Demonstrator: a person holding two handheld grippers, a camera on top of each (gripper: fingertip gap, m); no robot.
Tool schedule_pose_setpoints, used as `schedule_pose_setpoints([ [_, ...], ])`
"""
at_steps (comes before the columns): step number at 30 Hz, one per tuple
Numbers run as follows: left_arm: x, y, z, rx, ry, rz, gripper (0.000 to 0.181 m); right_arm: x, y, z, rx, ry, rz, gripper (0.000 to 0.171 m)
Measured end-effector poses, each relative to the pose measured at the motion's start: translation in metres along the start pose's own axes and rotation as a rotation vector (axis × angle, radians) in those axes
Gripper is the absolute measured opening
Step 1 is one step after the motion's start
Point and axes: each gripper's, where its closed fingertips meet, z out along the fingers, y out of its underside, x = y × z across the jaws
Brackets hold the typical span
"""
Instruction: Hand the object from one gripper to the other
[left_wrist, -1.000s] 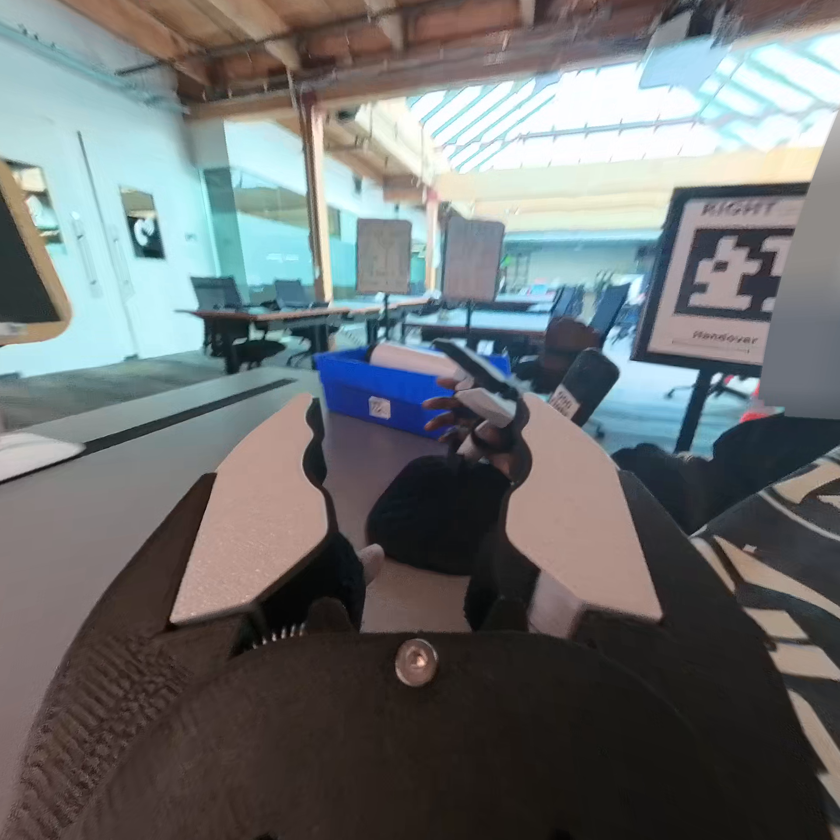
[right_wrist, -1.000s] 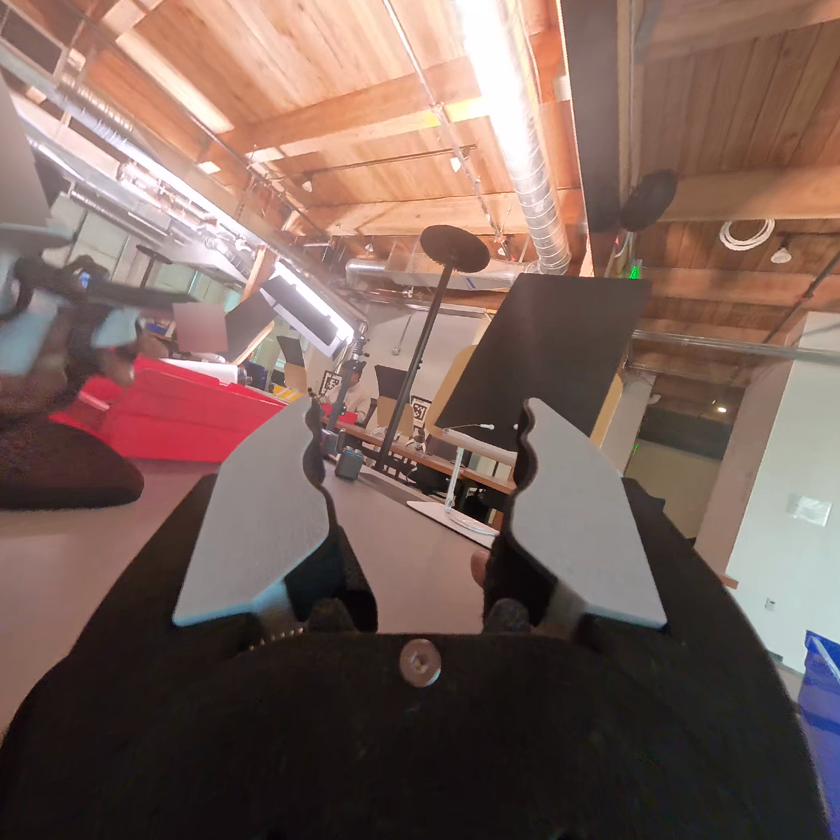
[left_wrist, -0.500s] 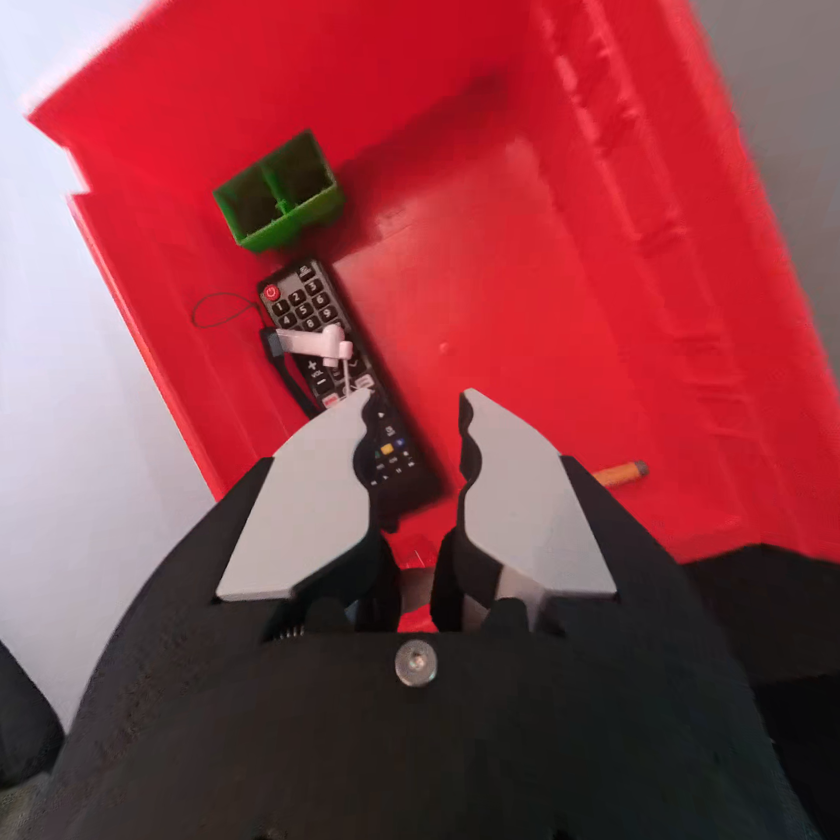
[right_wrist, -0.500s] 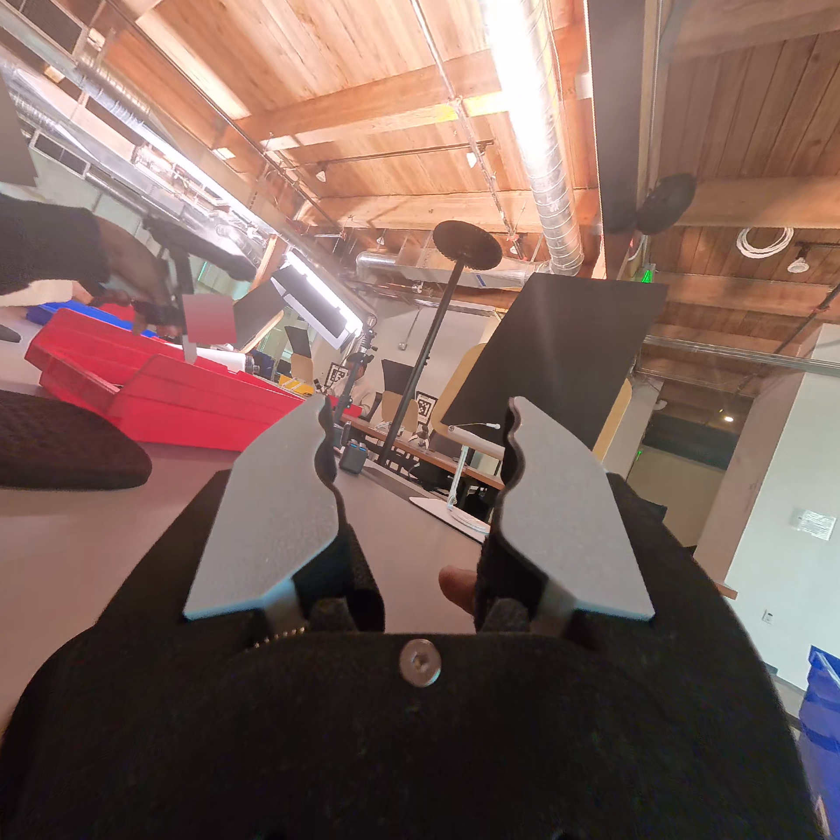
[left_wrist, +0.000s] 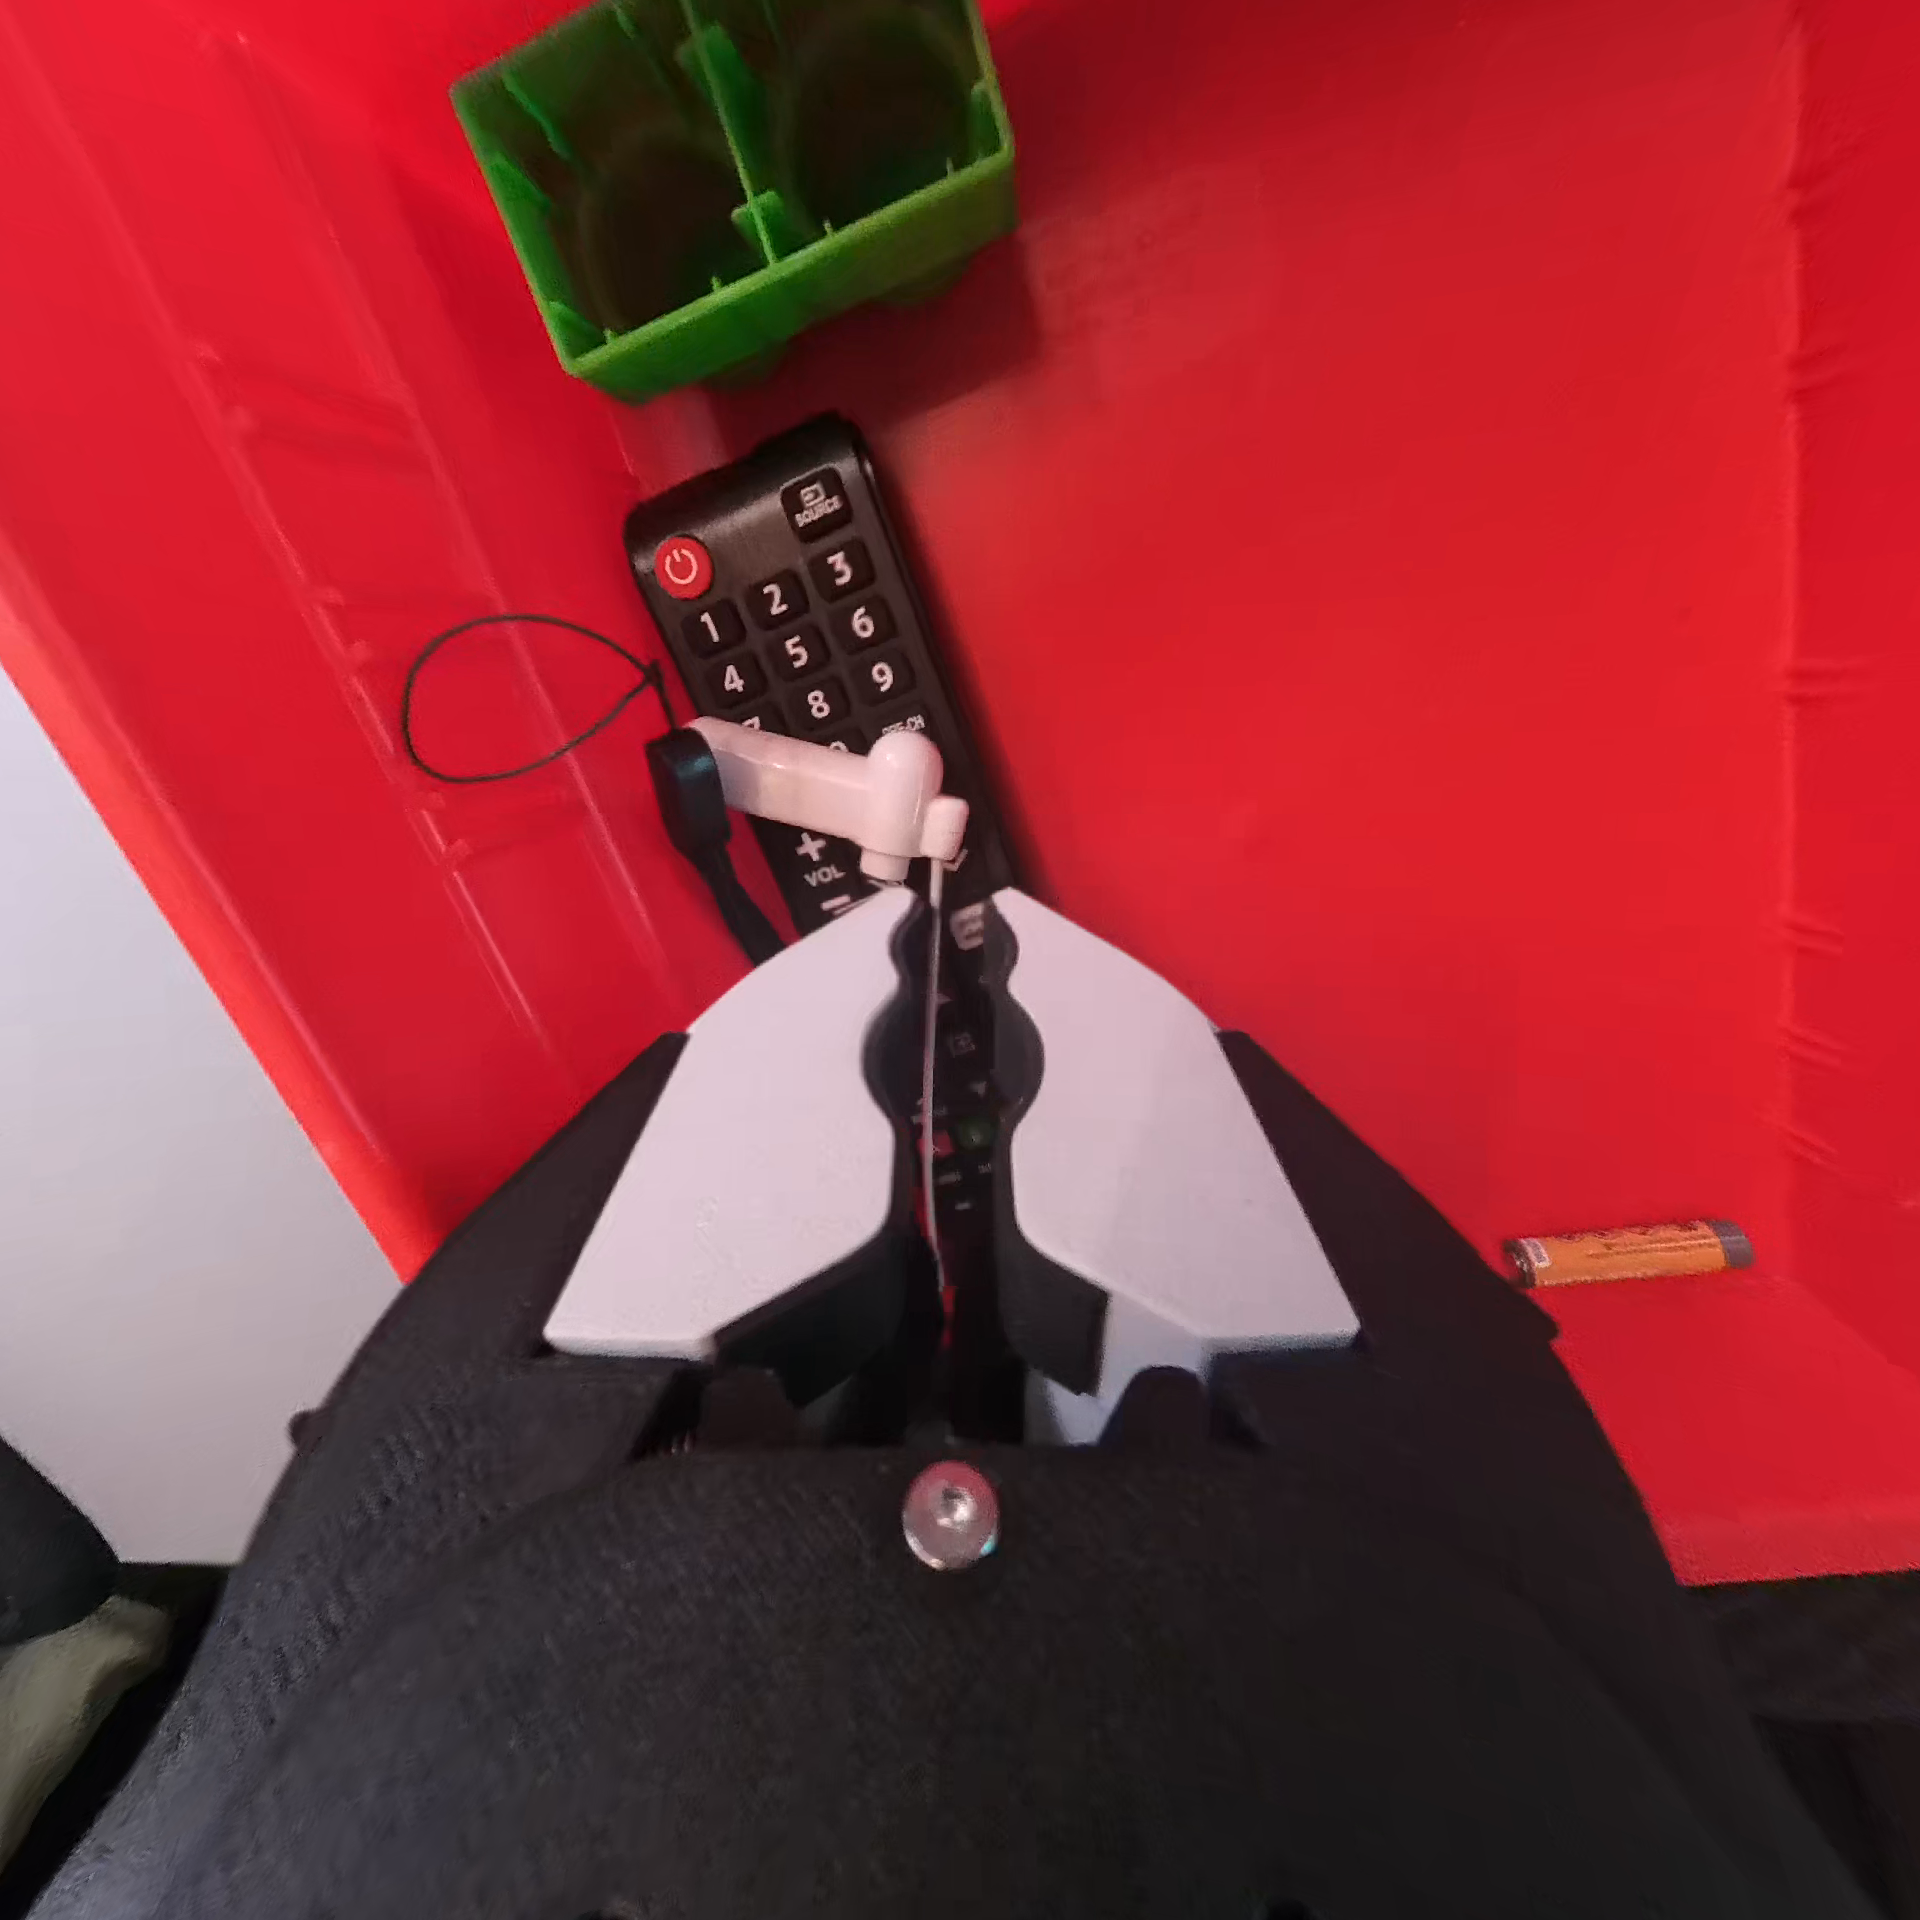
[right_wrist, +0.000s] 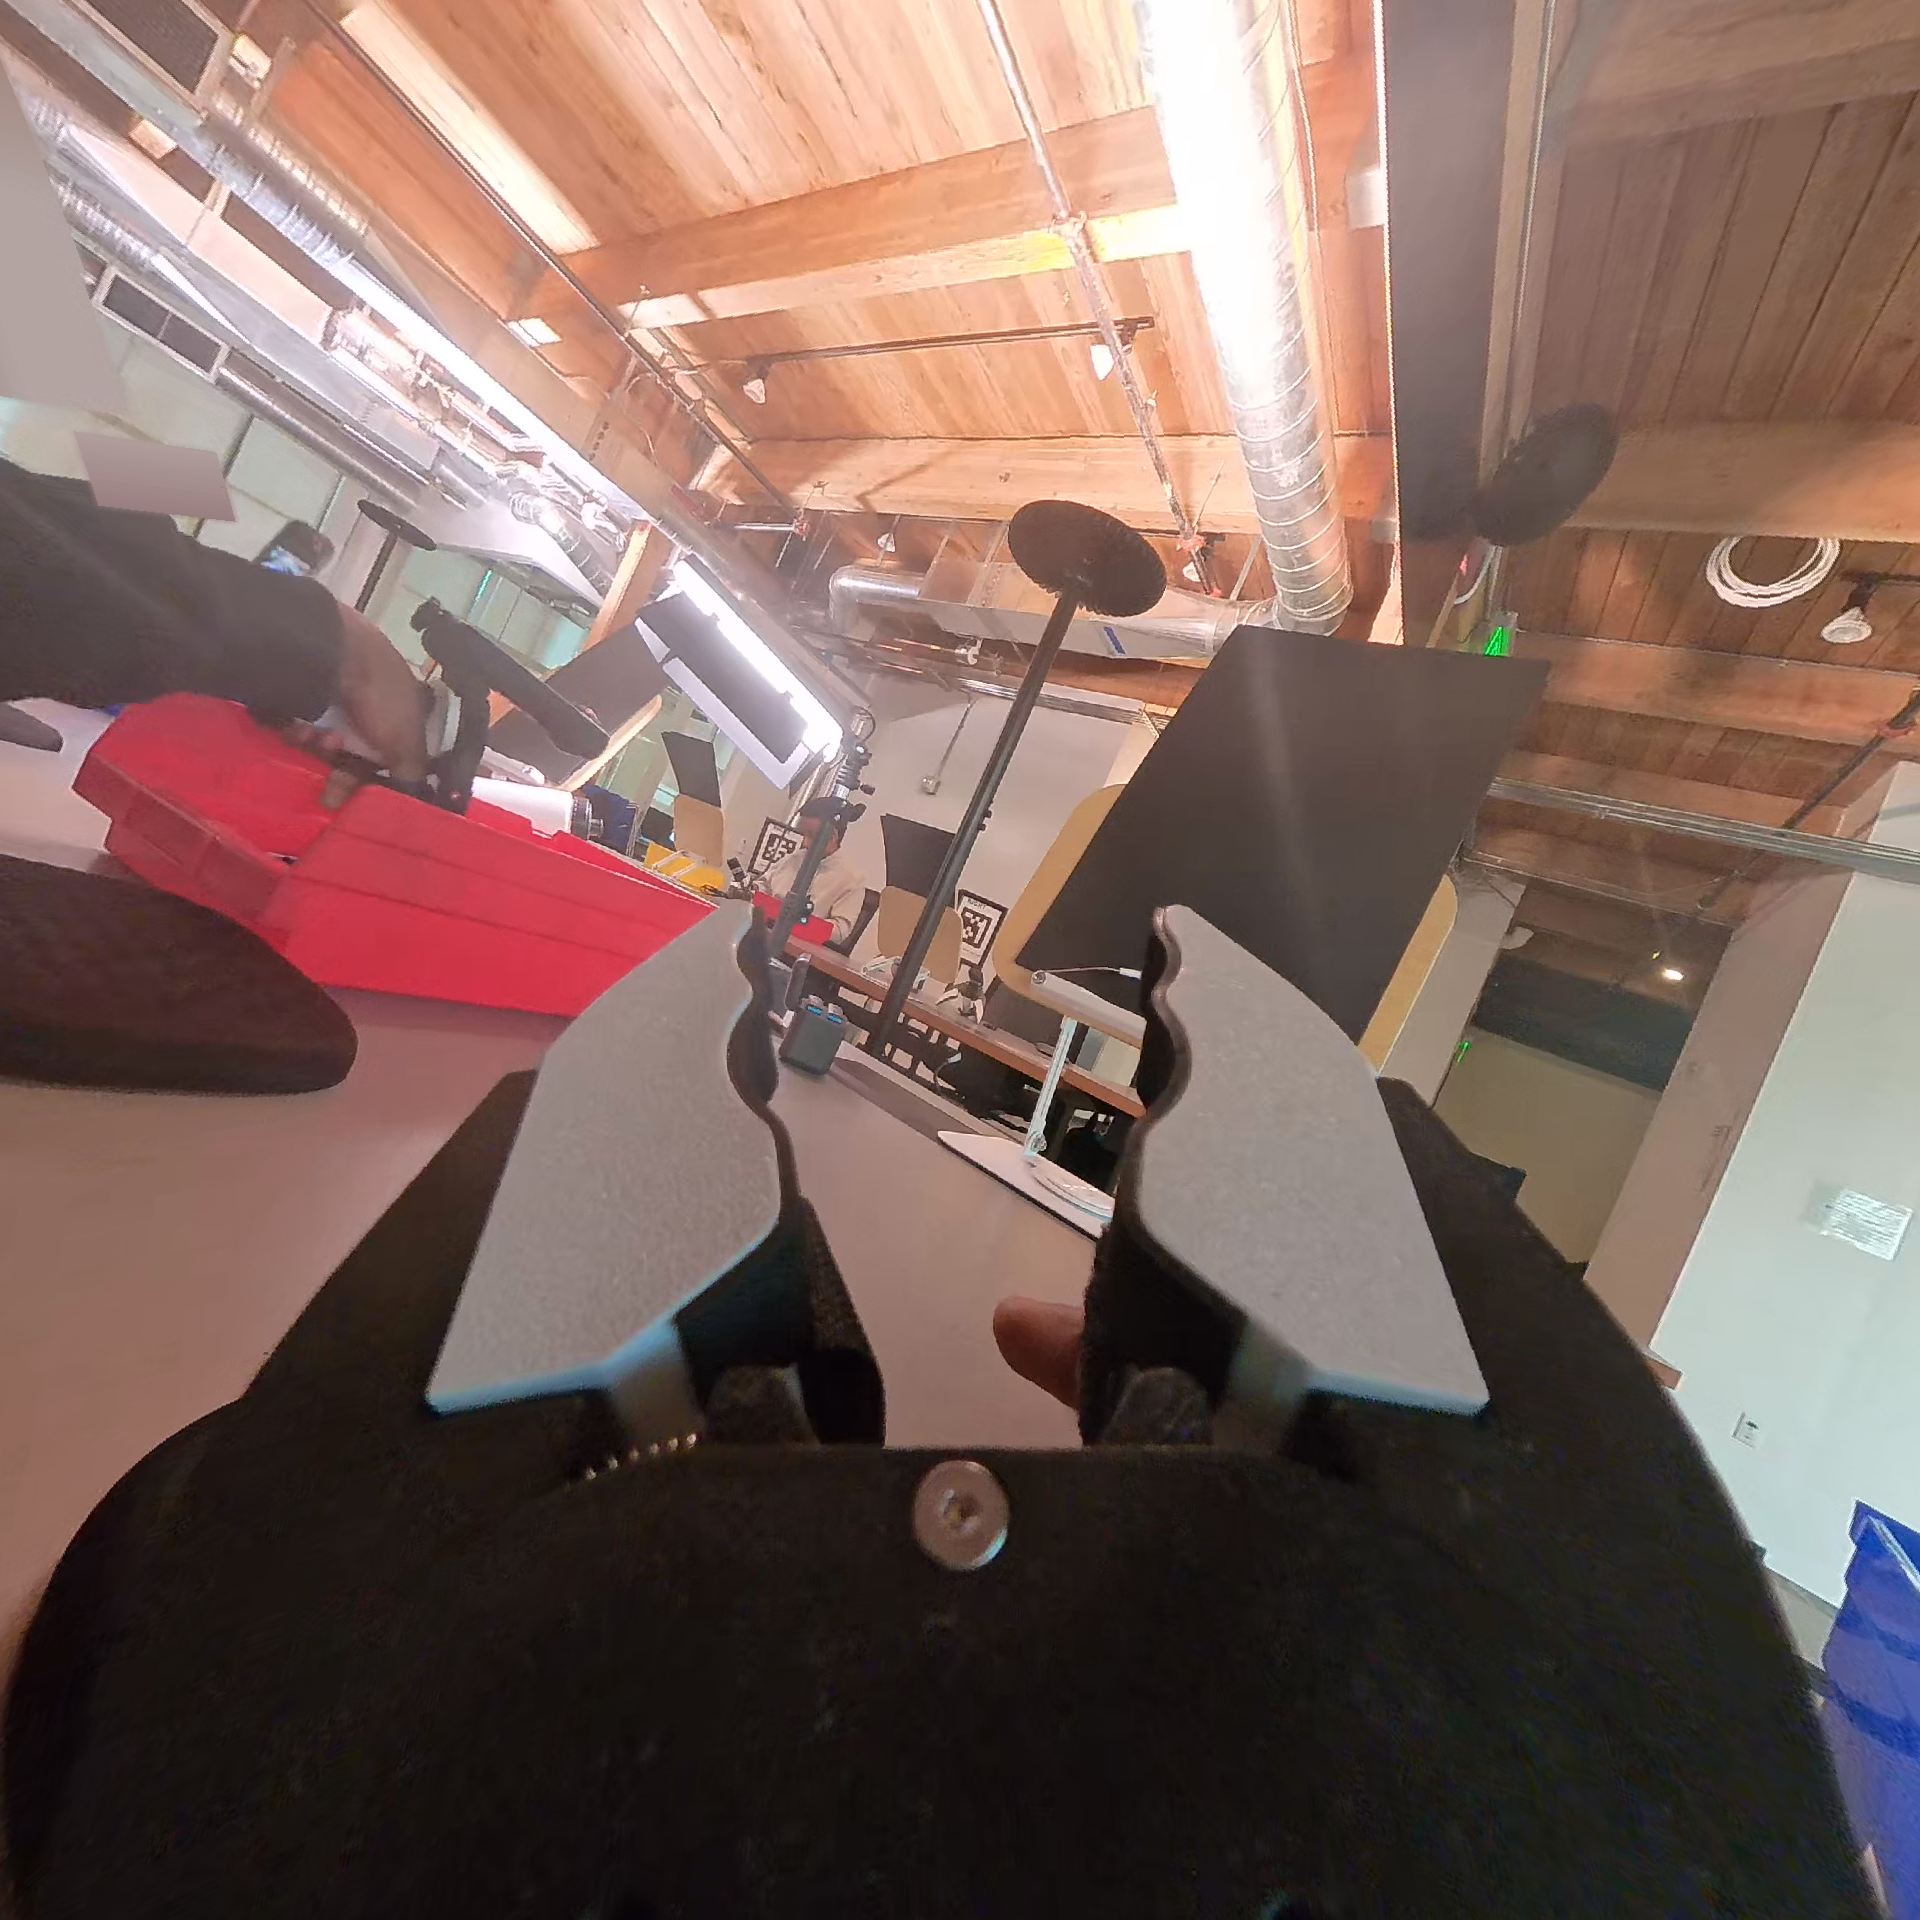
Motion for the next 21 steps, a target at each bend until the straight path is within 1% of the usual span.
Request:
schedule_pose_setpoints([
  [3, -0.001, -0.001, 0.001, 0.024, -0.002, 0.007, 0.002, -0.001, 0.000, 0.000, -0.001, -0.002, -0.003, 0.068],
  [6, -0.005, -0.003, 0.000, 0.052, -0.060, 0.032, 0.001, -0.002, 0.000, 0.000, -0.003, -0.006, -0.011, 0.068],
  [9, -0.001, -0.008, -0.013, 0.139, -0.133, 0.065, 0.001, -0.003, 0.001, 0.001, -0.006, -0.011, -0.017, 0.067],
  [11, 0.008, -0.013, -0.030, 0.237, -0.210, 0.105, 0.001, -0.003, 0.001, 0.001, -0.007, -0.012, -0.019, 0.067],
  [15, 0.054, -0.025, -0.086, 0.531, -0.419, 0.272, 0.001, -0.004, 0.001, 0.001, -0.008, -0.014, -0.023, 0.067],
  [18, 0.103, -0.024, -0.128, 0.715, -0.569, 0.394, 0.001, -0.005, 0.001, 0.001, -0.009, -0.020, -0.027, 0.067],
  [21, 0.162, -0.019, -0.154, 0.843, -0.592, 0.502, 0.001, -0.008, 0.001, 0.001, -0.010, -0.042, -0.032, 0.066],
])
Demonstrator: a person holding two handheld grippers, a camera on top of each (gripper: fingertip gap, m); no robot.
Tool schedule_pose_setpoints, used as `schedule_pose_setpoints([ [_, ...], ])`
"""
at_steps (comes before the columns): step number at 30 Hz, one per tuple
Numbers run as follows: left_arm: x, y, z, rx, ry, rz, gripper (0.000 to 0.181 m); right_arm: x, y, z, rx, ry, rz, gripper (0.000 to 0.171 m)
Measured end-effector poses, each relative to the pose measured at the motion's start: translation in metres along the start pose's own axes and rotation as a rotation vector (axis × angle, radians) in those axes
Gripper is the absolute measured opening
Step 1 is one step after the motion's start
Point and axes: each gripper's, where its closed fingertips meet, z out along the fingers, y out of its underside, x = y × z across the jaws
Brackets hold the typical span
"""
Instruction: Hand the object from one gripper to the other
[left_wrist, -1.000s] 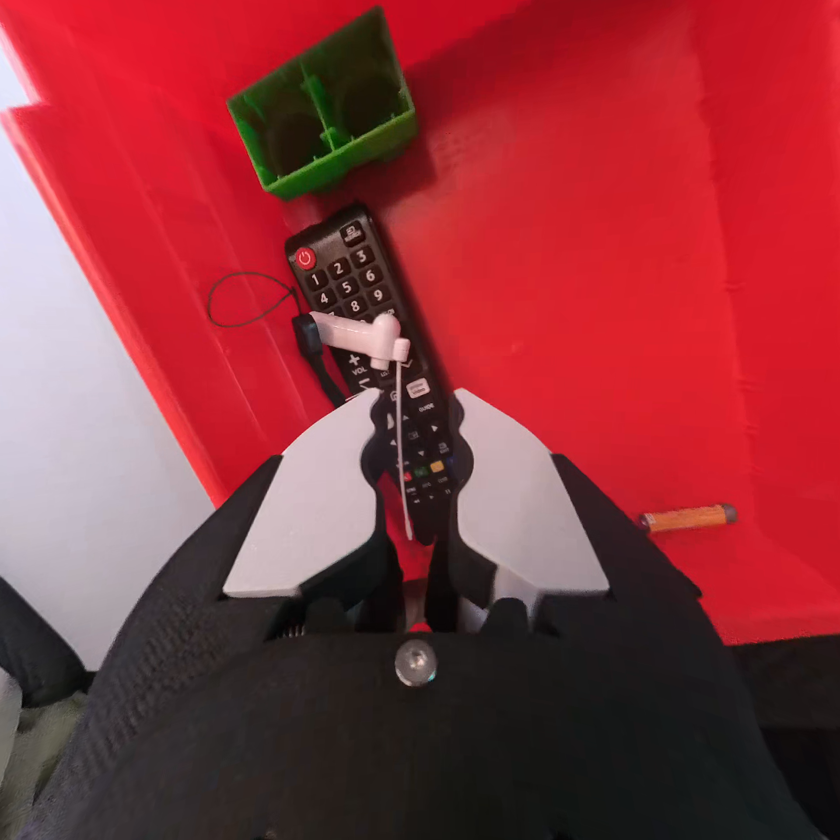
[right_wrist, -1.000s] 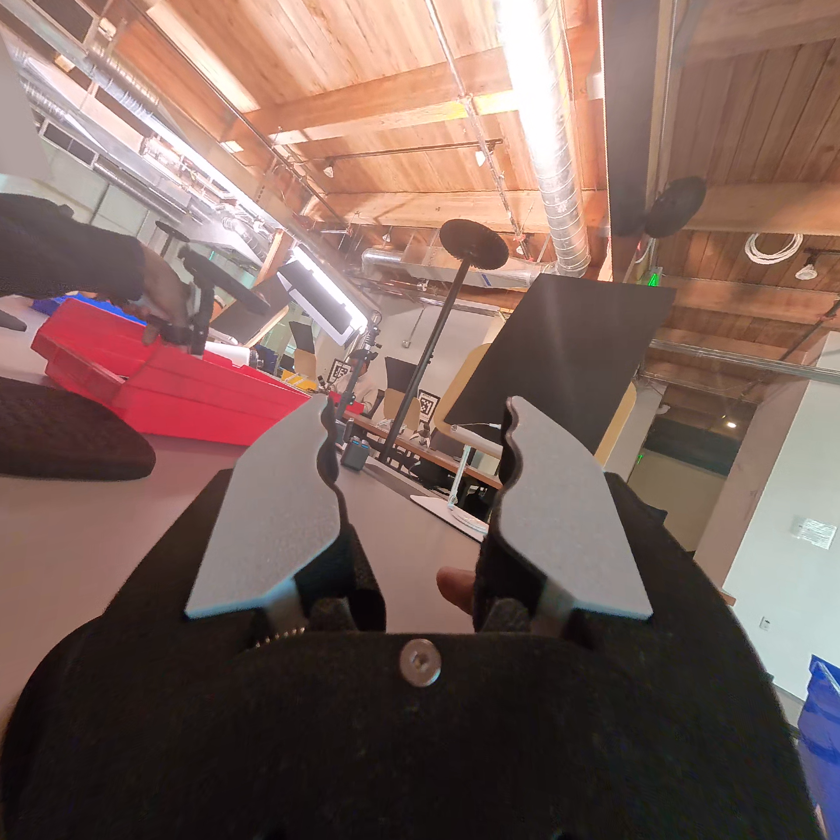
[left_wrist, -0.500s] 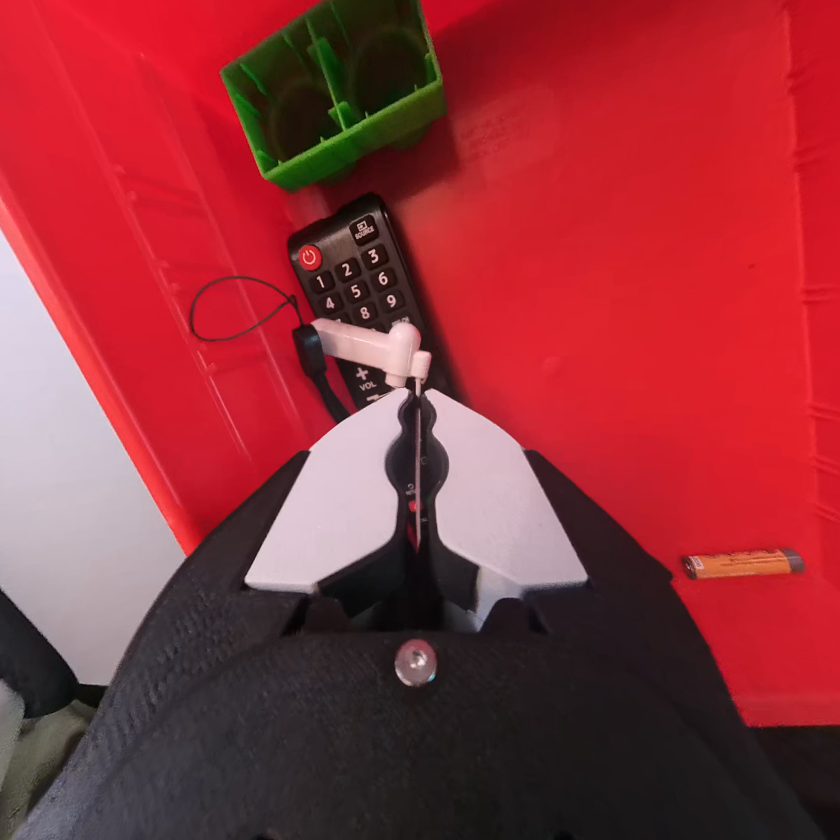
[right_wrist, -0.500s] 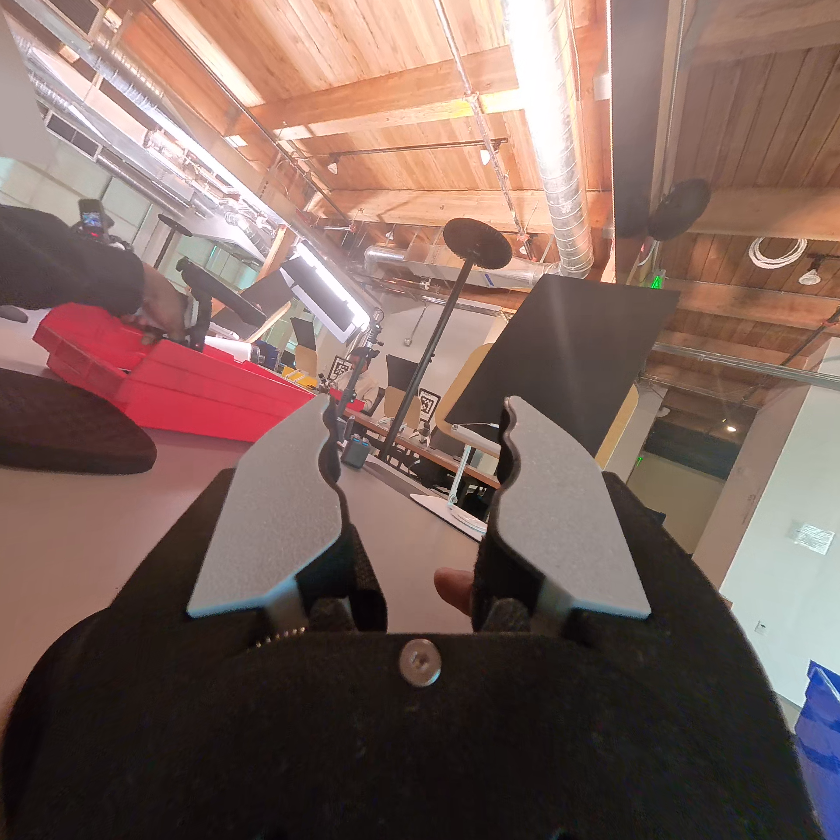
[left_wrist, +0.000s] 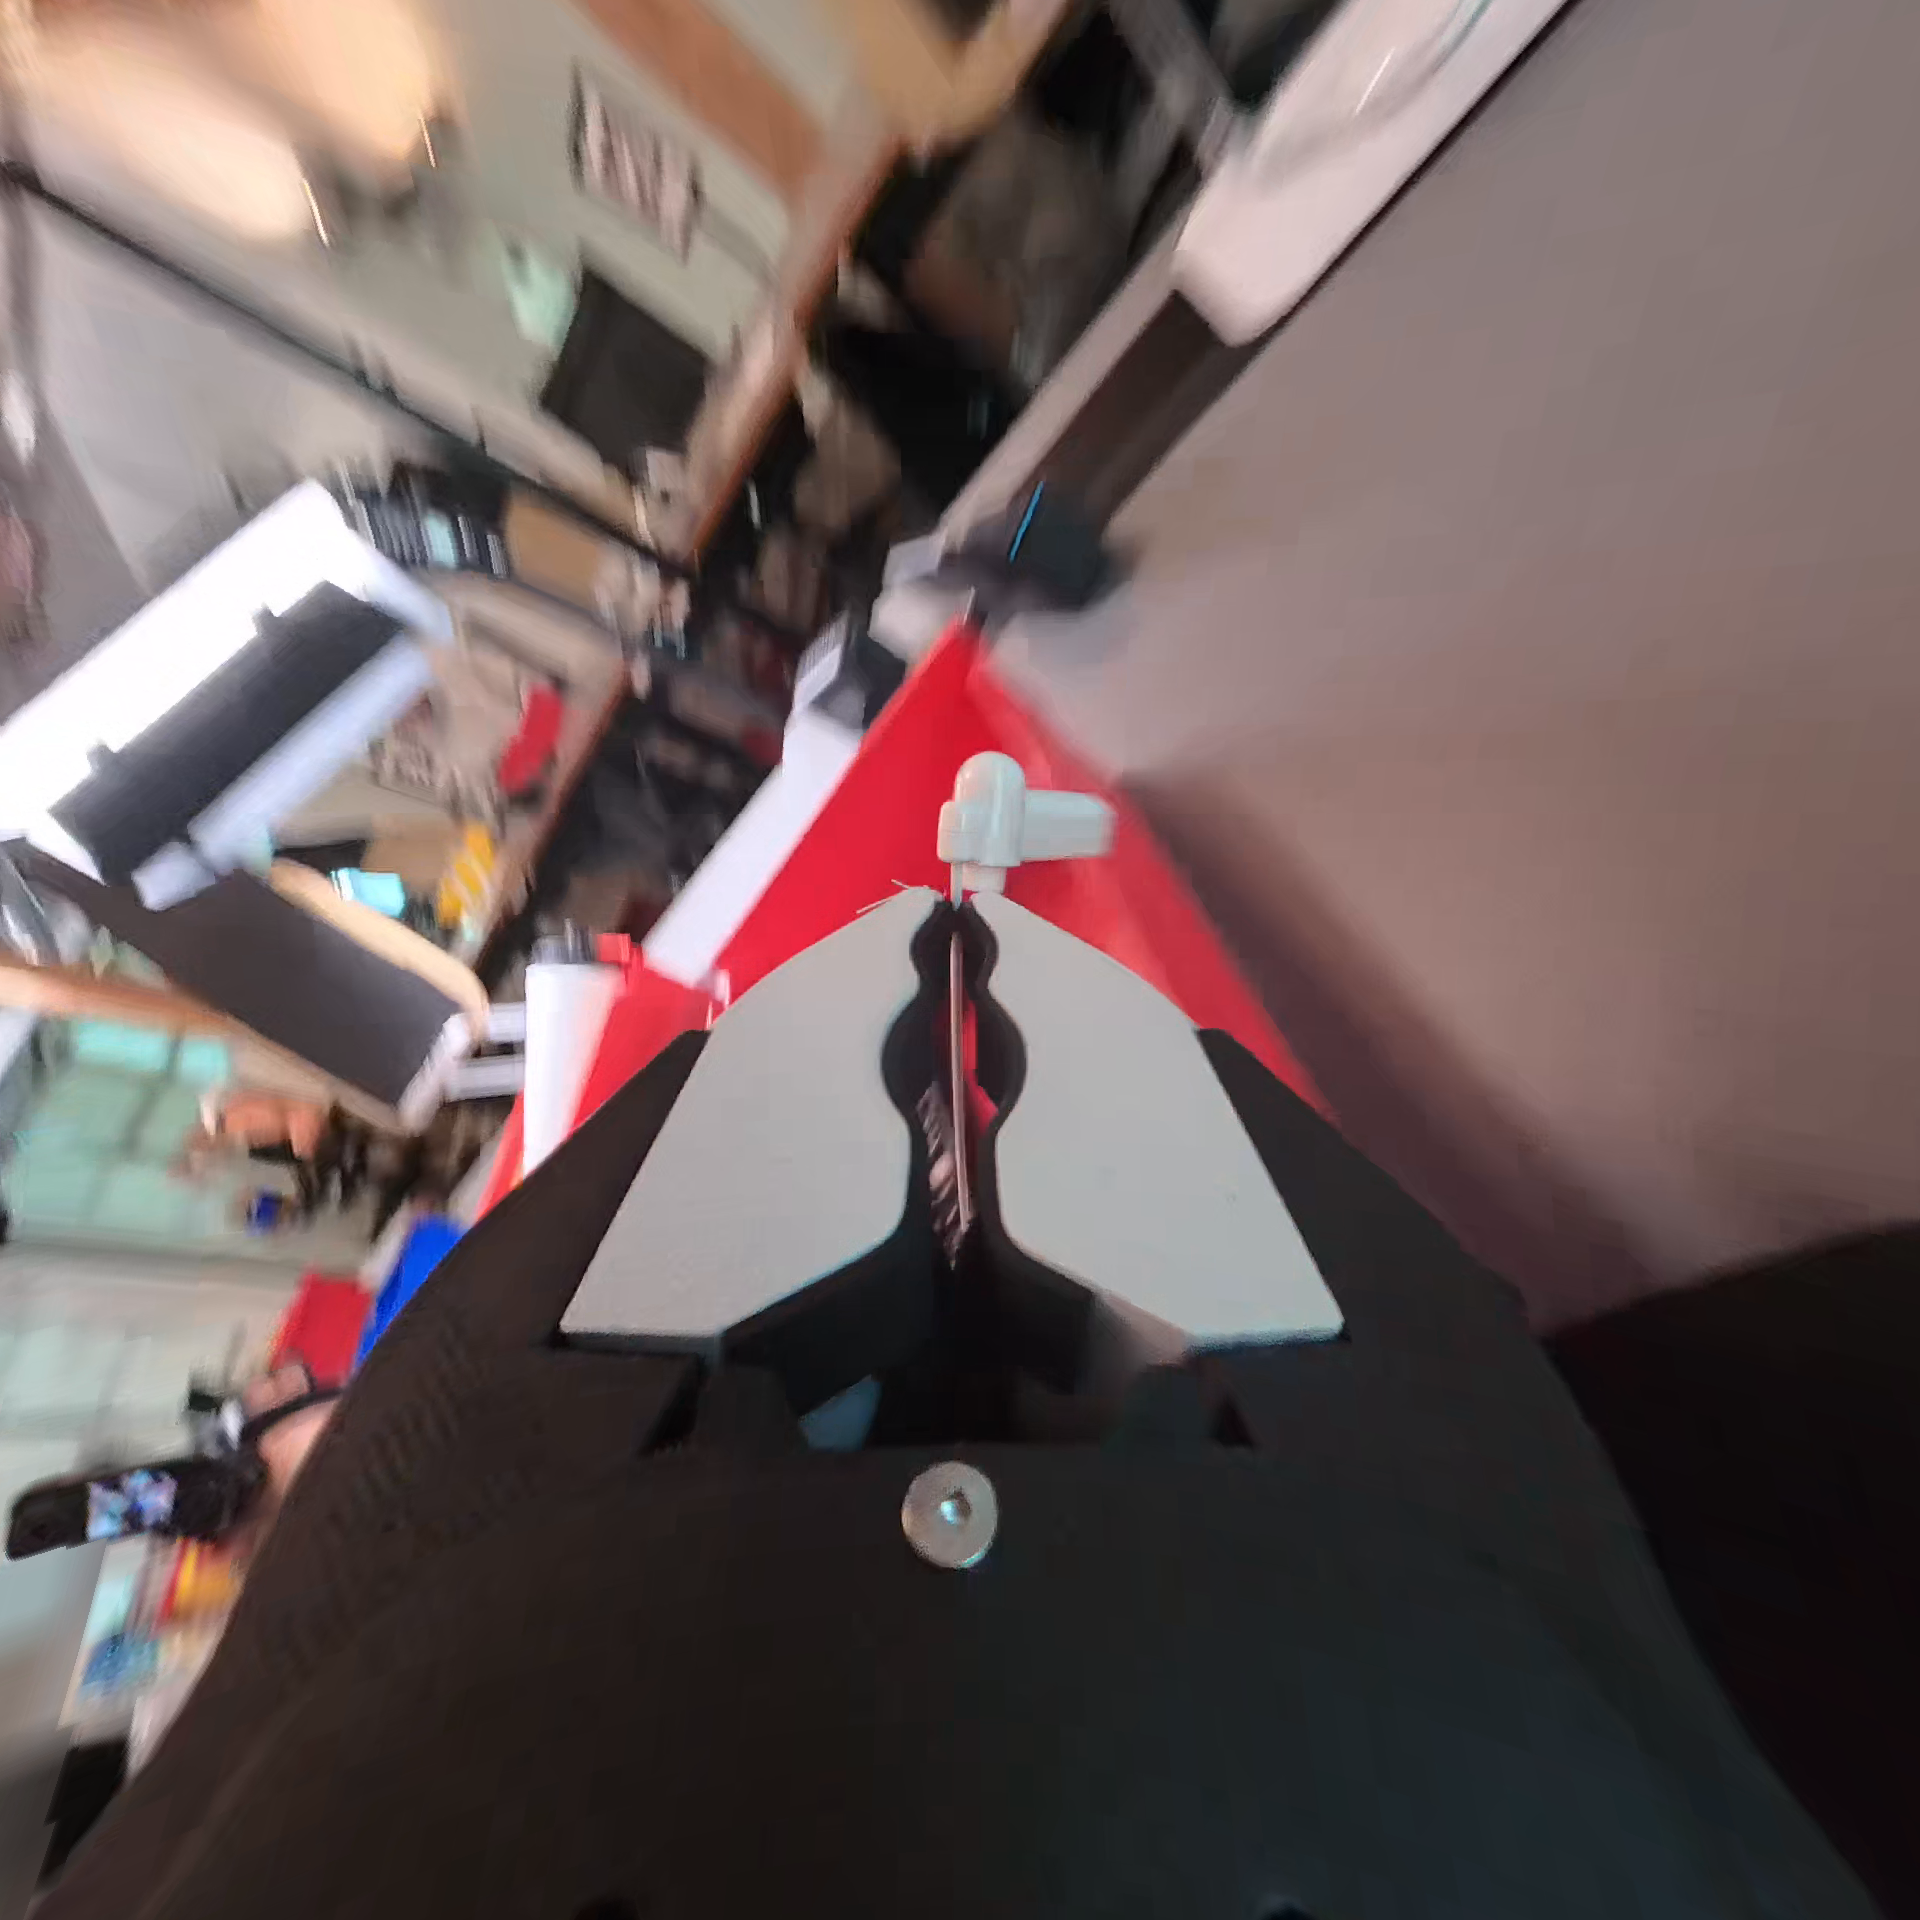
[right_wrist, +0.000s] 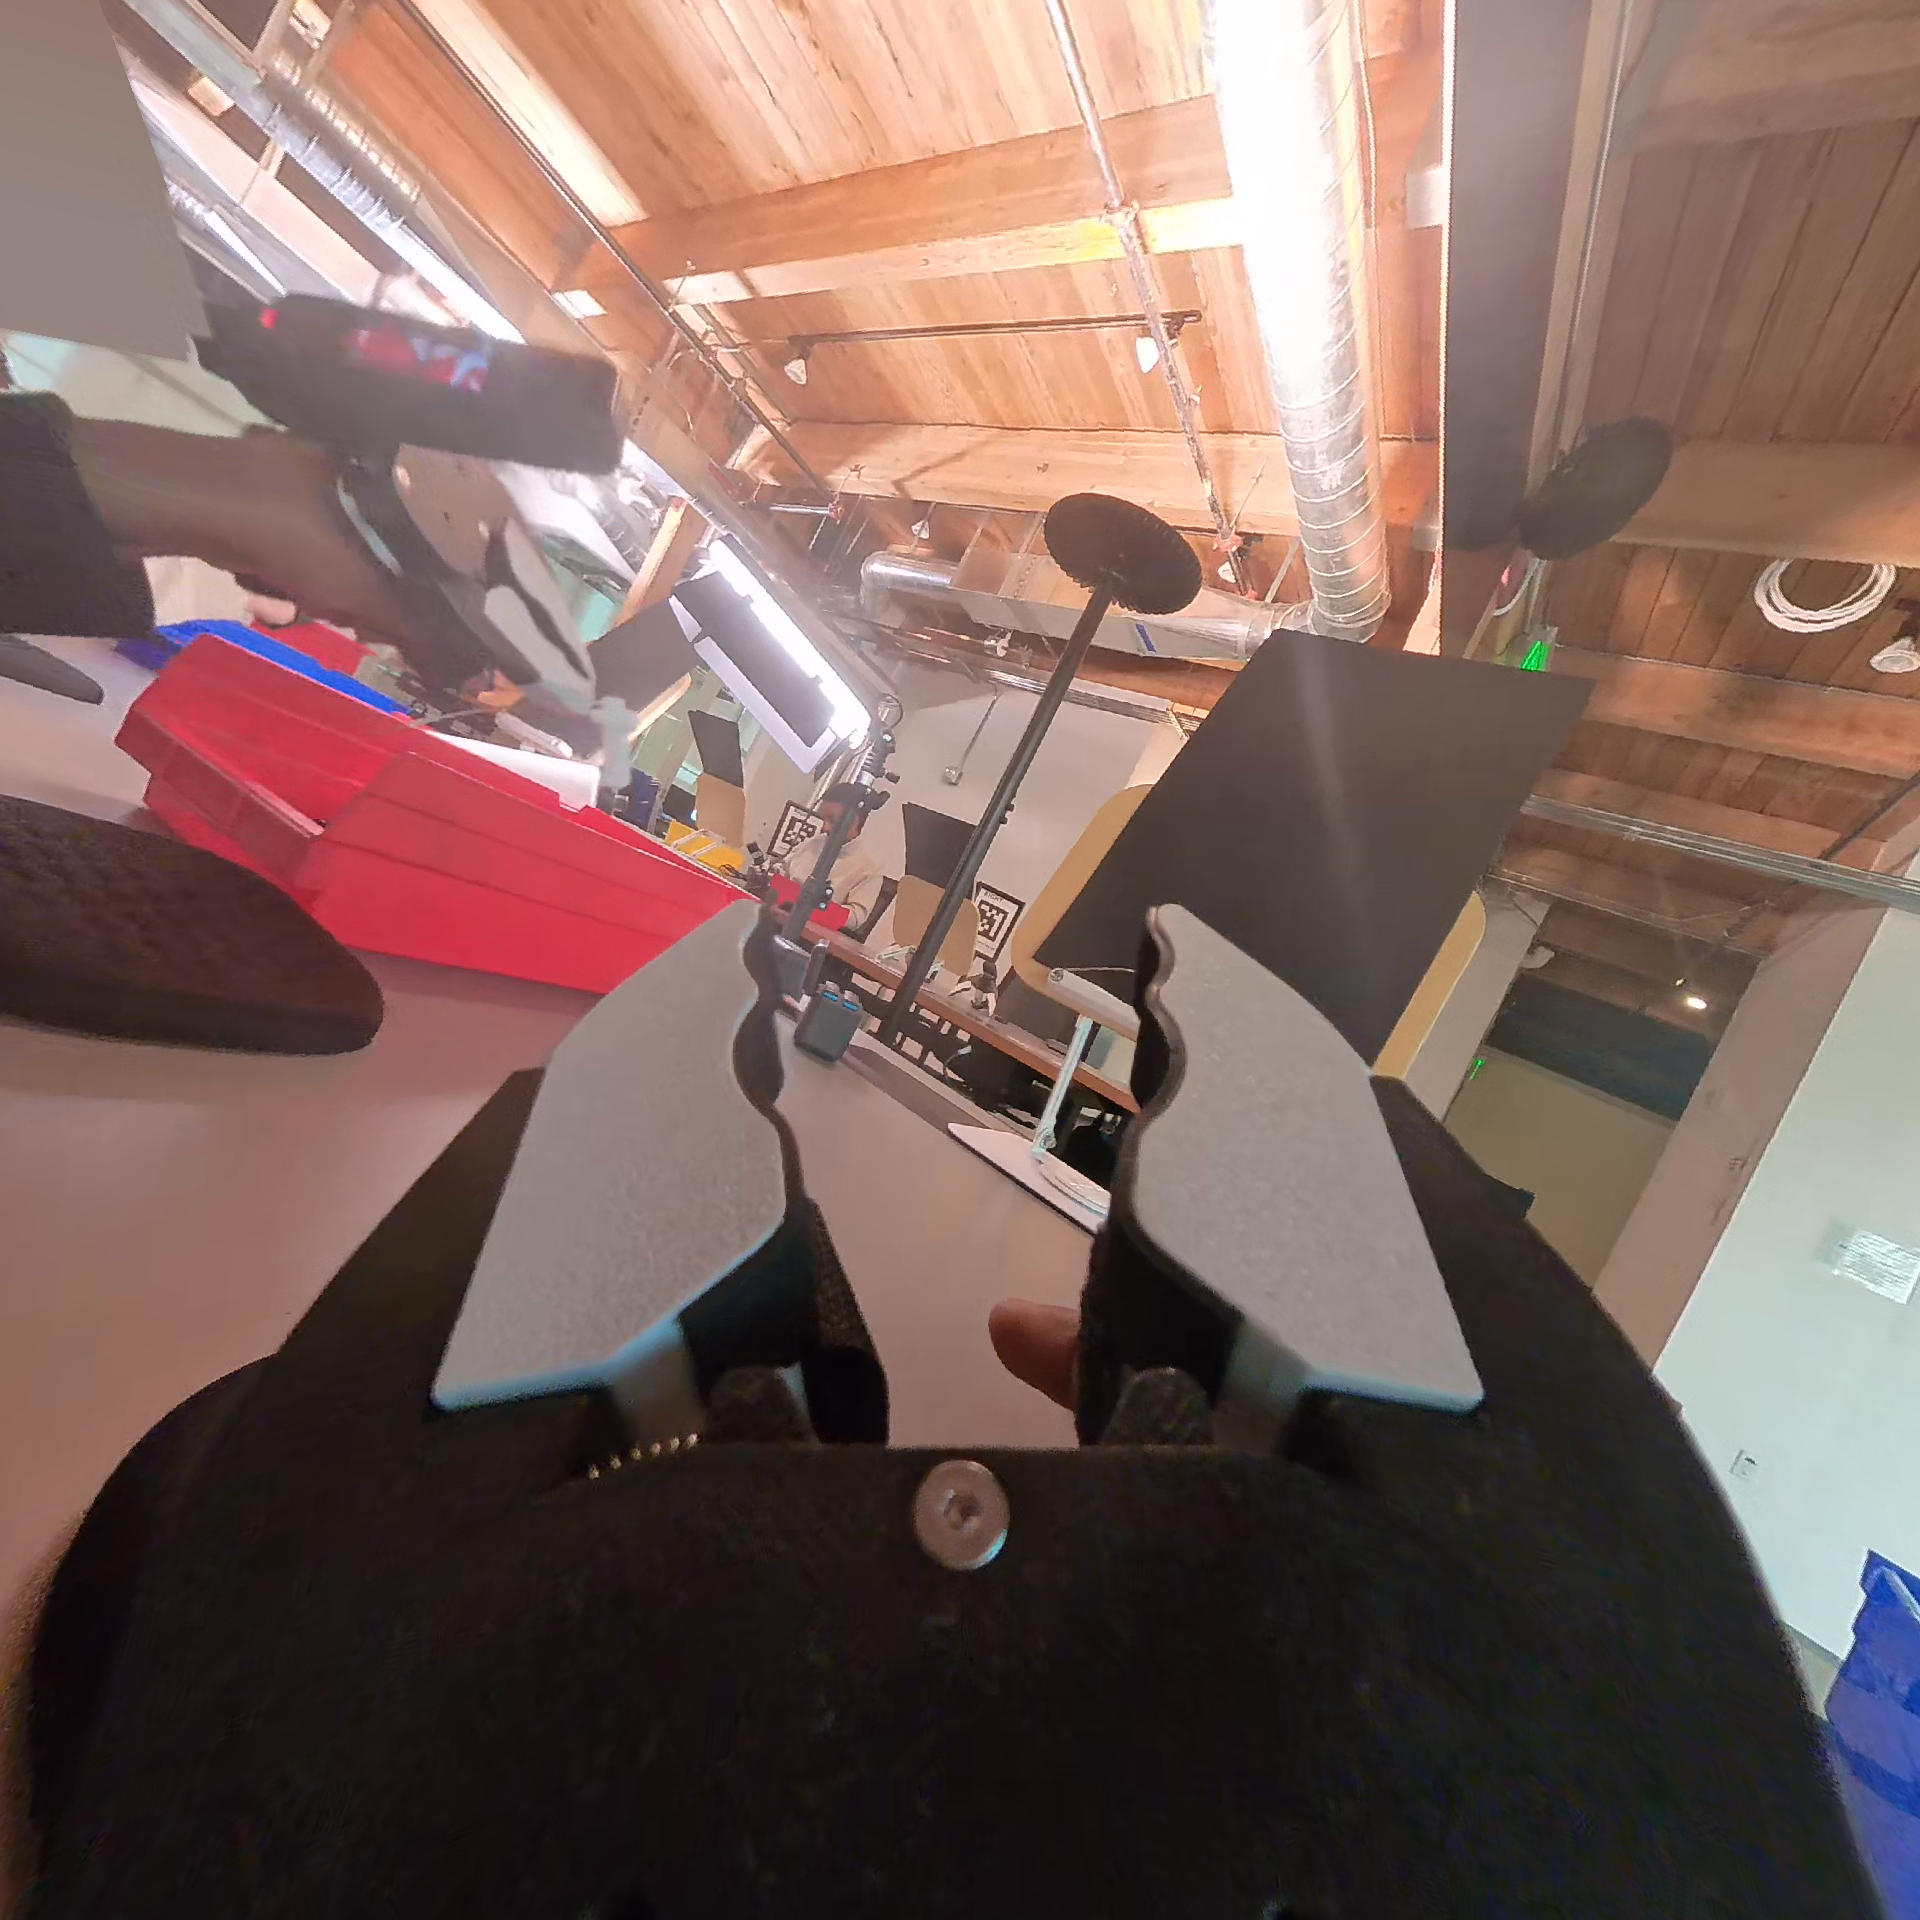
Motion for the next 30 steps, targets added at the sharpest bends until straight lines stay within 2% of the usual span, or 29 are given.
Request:
schedule_pose_setpoints([
  [4, 0.039, -0.052, -0.037, 0.162, 0.023, 0.065, 0.001, -0.002, 0.002, 0.002, -0.026, -0.024, -0.005, 0.063],
  [8, 0.081, -0.090, -0.068, 0.300, 0.086, 0.109, 0.001, -0.007, -0.001, 0.005, -0.069, -0.059, 0.014, 0.053],
  [12, 0.116, -0.113, -0.094, 0.399, 0.180, 0.124, 0.001, -0.021, -0.020, 0.009, -0.033, -0.133, 0.095, 0.050],
  [17, 0.139, -0.130, -0.120, 0.492, 0.256, 0.114, 0.001, -0.029, -0.035, 0.013, -0.016, -0.174, 0.186, 0.050],
  [25, 0.163, -0.166, -0.198, 0.881, 0.712, -0.158, 0.001, -0.042, -0.054, 0.018, -0.010, -0.215, 0.283, 0.052],
  [28, 0.165, -0.167, -0.214, 0.920, 0.842, -0.220, 0.001, -0.046, -0.062, 0.018, 0.001, -0.216, 0.246, 0.052],
  [30, 0.164, -0.167, -0.216, 0.929, 0.862, -0.241, 0.001, -0.054, -0.076, 0.016, 0.049, -0.263, 0.270, 0.050],
])
